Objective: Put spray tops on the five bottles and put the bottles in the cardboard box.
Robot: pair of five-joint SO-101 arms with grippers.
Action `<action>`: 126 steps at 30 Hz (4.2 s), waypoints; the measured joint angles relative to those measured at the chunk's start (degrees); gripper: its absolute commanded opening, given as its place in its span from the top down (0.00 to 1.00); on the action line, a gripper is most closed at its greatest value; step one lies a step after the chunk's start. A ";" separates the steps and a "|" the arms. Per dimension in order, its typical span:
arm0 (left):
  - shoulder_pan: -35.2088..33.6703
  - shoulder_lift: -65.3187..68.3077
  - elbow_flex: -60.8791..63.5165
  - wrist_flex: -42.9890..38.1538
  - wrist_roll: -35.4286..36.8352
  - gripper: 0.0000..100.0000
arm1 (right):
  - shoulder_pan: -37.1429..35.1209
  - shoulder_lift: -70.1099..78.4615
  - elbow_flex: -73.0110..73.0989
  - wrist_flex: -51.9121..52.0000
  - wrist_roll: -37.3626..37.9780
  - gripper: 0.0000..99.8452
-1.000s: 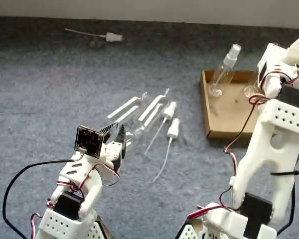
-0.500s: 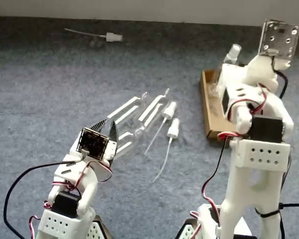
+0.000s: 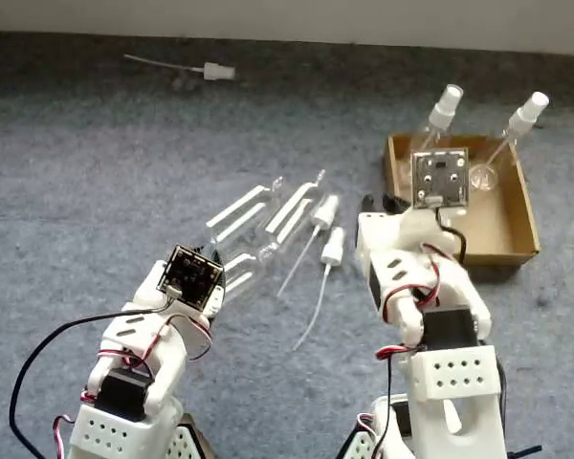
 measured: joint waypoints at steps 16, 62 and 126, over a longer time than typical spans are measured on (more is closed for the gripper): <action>0.00 0.00 0.00 0.09 -0.26 0.99 | -0.88 7.12 12.57 -6.68 -0.79 0.94; -11.16 61.27 -35.25 2.20 -19.43 0.99 | -5.27 18.29 12.57 -9.41 -5.01 0.94; -16.09 197.19 -178.90 -22.07 -19.60 0.84 | -5.36 18.46 12.57 -10.64 -5.01 0.94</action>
